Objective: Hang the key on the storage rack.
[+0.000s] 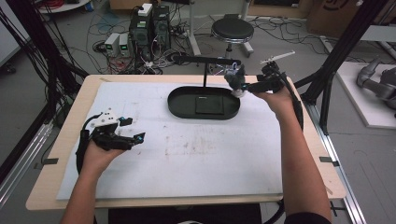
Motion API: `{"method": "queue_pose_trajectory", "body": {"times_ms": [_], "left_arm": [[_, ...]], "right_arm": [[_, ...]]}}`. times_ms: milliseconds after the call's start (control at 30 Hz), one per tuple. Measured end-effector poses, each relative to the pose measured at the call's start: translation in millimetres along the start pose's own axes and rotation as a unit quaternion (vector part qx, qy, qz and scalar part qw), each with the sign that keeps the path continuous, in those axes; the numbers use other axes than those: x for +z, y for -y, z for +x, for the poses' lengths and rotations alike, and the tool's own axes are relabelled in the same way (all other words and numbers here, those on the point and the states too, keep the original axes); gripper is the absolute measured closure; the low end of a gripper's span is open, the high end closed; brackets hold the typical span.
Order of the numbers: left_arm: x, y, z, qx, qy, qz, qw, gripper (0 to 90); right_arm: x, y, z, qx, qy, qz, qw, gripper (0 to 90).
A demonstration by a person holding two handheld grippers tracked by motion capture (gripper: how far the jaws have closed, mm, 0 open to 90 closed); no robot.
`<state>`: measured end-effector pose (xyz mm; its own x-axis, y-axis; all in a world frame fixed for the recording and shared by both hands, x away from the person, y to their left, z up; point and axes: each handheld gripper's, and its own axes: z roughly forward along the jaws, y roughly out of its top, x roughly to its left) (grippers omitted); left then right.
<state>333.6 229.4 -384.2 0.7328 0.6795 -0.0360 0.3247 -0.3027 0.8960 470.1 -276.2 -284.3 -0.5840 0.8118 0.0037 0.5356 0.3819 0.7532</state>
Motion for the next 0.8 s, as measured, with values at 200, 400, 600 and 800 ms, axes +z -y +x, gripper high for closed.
{"method": "queue_pose_trajectory", "body": {"times_ms": [200, 400, 600, 800], "left_arm": [[-0.5, -0.6, -0.2, 0.002, 0.002, -0.002, 1.0000, 19.1], [2.3, 1.2, 0.9, -0.002, 0.004, 0.002, 1.0000, 19.1], [3.5, 1.6, 1.2, -0.003, 0.002, 0.002, 1.0000, 19.0], [4.4, 1.6, 0.2, -0.005, 0.005, 0.001, 1.0000, 19.1]], "right_arm": [[-11.6, 20.9, 7.5, 0.002, -0.015, -0.020, 0.9997, 18.8], [-17.5, 53.5, 12.7, -0.006, -0.020, -0.008, 0.9998, 18.8], [-23.7, 76.9, 15.9, -0.003, -0.041, -0.018, 0.9990, 18.8], [-23.7, 104.5, 24.8, -0.004, -0.062, -0.027, 0.9977, 18.8]]}}
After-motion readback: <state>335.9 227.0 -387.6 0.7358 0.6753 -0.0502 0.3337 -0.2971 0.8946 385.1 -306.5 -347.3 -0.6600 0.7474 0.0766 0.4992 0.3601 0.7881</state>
